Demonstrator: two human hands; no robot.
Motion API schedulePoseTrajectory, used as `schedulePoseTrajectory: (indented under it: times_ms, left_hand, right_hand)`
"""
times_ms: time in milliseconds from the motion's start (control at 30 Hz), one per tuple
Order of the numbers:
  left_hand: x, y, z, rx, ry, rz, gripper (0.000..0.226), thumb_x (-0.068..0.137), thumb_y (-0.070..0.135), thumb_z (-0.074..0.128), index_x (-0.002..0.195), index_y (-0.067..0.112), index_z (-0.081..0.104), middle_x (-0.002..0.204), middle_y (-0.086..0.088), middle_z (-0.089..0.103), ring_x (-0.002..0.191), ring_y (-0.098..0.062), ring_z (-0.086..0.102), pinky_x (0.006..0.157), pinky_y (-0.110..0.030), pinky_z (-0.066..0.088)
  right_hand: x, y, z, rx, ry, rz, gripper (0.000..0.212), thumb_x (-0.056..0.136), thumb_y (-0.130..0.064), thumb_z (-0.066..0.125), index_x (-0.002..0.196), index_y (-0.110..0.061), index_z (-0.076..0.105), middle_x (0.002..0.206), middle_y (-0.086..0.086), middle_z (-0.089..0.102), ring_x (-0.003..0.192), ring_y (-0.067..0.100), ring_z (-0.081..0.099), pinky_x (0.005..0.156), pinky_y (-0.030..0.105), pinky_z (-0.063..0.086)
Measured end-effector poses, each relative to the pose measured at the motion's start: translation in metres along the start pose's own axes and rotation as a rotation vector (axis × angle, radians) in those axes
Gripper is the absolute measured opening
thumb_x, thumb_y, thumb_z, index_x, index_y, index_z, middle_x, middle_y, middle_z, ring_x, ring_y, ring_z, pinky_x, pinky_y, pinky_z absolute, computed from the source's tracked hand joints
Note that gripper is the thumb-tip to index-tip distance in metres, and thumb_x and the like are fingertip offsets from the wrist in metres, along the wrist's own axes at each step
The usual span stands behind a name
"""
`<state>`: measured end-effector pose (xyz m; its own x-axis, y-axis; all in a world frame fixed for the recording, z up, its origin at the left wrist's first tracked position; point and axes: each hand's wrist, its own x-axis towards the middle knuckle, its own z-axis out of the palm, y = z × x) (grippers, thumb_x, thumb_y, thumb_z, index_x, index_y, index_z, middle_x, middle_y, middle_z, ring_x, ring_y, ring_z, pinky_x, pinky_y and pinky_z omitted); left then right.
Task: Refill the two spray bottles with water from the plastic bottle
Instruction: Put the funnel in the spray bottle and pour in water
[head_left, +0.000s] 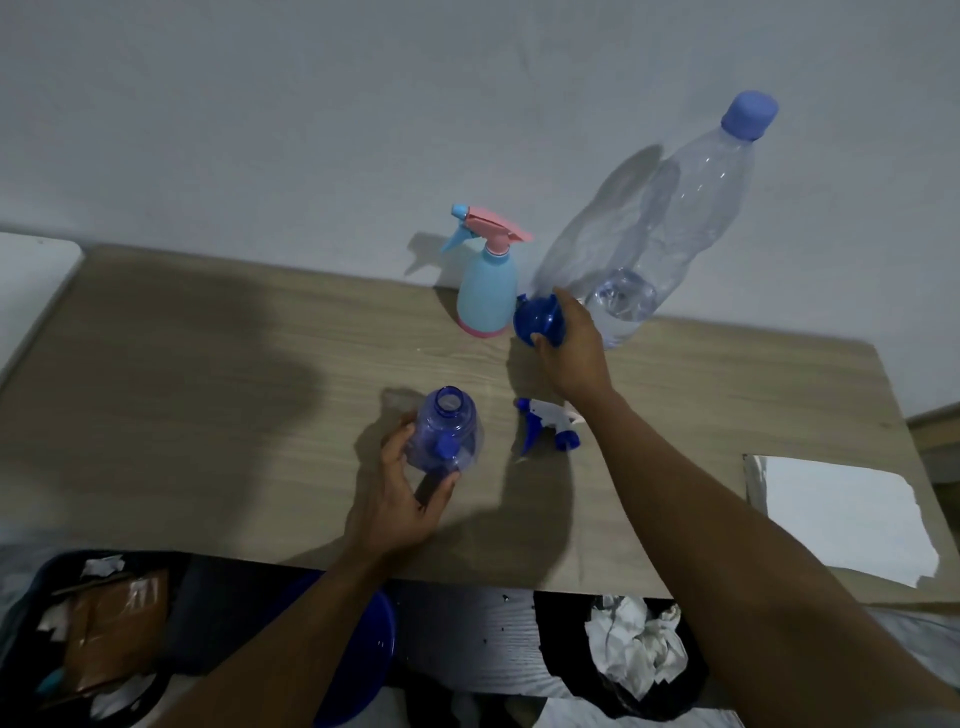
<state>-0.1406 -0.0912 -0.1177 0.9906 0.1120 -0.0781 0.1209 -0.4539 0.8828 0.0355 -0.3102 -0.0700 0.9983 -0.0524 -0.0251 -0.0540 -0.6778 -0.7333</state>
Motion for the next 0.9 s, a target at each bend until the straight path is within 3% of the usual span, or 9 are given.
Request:
schedulePoseTrajectory:
  times_ms: [100, 167, 267, 400, 533, 633, 767, 900]
  left_hand:
    - [0.0, 0.0, 0.0, 0.011, -0.006, -0.012, 0.087, 0.084, 0.036, 0.077, 0.149, 0.03, 0.019, 0.152, 0.005, 0.038, 0.132, -0.005, 0.042, 0.101, -0.028, 0.043]
    - [0.0, 0.001, 0.0, 0.014, -0.015, -0.022, 0.088, 0.084, 0.036, 0.077, 0.149, 0.028, 0.019, 0.153, 0.004, 0.038, 0.132, -0.004, 0.041, 0.1, -0.026, 0.041]
    - [0.001, 0.002, -0.001, 0.001, -0.016, -0.034, 0.088, 0.083, 0.038, 0.077, 0.149, 0.031, 0.021, 0.151, 0.006, 0.039, 0.132, -0.005, 0.043, 0.103, -0.028, 0.042]
    - [0.002, 0.005, -0.002, -0.031, -0.022, -0.027, 0.086, 0.083, 0.03, 0.078, 0.15, 0.028, 0.024, 0.146, 0.011, 0.04, 0.132, -0.004, 0.043, 0.104, -0.022, 0.039]
    - [0.002, 0.007, -0.001, -0.028, -0.009, -0.036, 0.084, 0.083, 0.028, 0.079, 0.144, 0.036, 0.021, 0.139, 0.018, 0.036, 0.129, 0.002, 0.039, 0.097, -0.005, 0.031]
    - [0.003, 0.006, -0.003, 0.002, -0.019, -0.021, 0.083, 0.083, 0.032, 0.078, 0.143, 0.038, 0.021, 0.142, 0.017, 0.037, 0.128, 0.004, 0.039, 0.094, 0.001, 0.031]
    - [0.002, 0.007, -0.003, 0.04, -0.016, 0.003, 0.082, 0.085, 0.035, 0.076, 0.142, 0.039, 0.017, 0.143, 0.017, 0.033, 0.129, 0.003, 0.037, 0.09, 0.001, 0.029]
    - [0.0, 0.006, -0.002, 0.071, 0.014, 0.035, 0.081, 0.085, 0.037, 0.075, 0.14, 0.047, 0.016, 0.144, 0.019, 0.033, 0.127, 0.004, 0.036, 0.09, 0.0, 0.028]
  right_hand:
    - [0.002, 0.008, 0.006, -0.01, 0.01, -0.026, 0.057, 0.086, -0.005, 0.068, 0.139, -0.011, 0.049, 0.136, 0.013, 0.055, 0.123, 0.027, 0.053, 0.108, 0.033, 0.04]
    - [-0.002, 0.013, 0.01, -0.003, 0.023, -0.041, 0.053, 0.084, -0.007, 0.07, 0.133, -0.014, 0.053, 0.129, 0.009, 0.059, 0.117, 0.024, 0.056, 0.103, 0.043, 0.048]
    - [-0.004, 0.015, 0.012, -0.008, 0.045, -0.053, 0.058, 0.08, -0.017, 0.077, 0.132, -0.02, 0.05, 0.126, 0.002, 0.059, 0.114, 0.017, 0.055, 0.096, 0.032, 0.05]
    - [0.004, 0.013, 0.017, -0.021, 0.013, 0.003, 0.056, 0.068, -0.028, 0.08, 0.116, -0.026, 0.052, 0.107, -0.005, 0.064, 0.095, 0.012, 0.061, 0.08, 0.024, 0.052]
    - [0.008, 0.017, 0.025, -0.054, 0.015, 0.043, 0.059, 0.074, -0.02, 0.071, 0.129, -0.02, 0.049, 0.122, 0.005, 0.058, 0.112, 0.028, 0.052, 0.092, 0.045, 0.051]
    - [0.008, 0.017, 0.025, -0.1, 0.035, 0.05, 0.064, 0.077, -0.02, 0.075, 0.135, -0.013, 0.047, 0.129, 0.01, 0.055, 0.117, 0.031, 0.049, 0.09, 0.037, 0.045]
    - [0.002, 0.016, 0.022, -0.22, 0.019, 0.051, 0.065, 0.072, -0.032, 0.08, 0.126, -0.01, 0.051, 0.123, 0.013, 0.051, 0.117, 0.029, 0.045, 0.083, 0.031, 0.038]
    - [-0.01, 0.014, 0.012, -0.139, 0.057, 0.032, 0.069, 0.068, -0.035, 0.082, 0.126, -0.016, 0.05, 0.11, 0.0, 0.049, 0.11, 0.022, 0.047, 0.084, 0.033, 0.044]
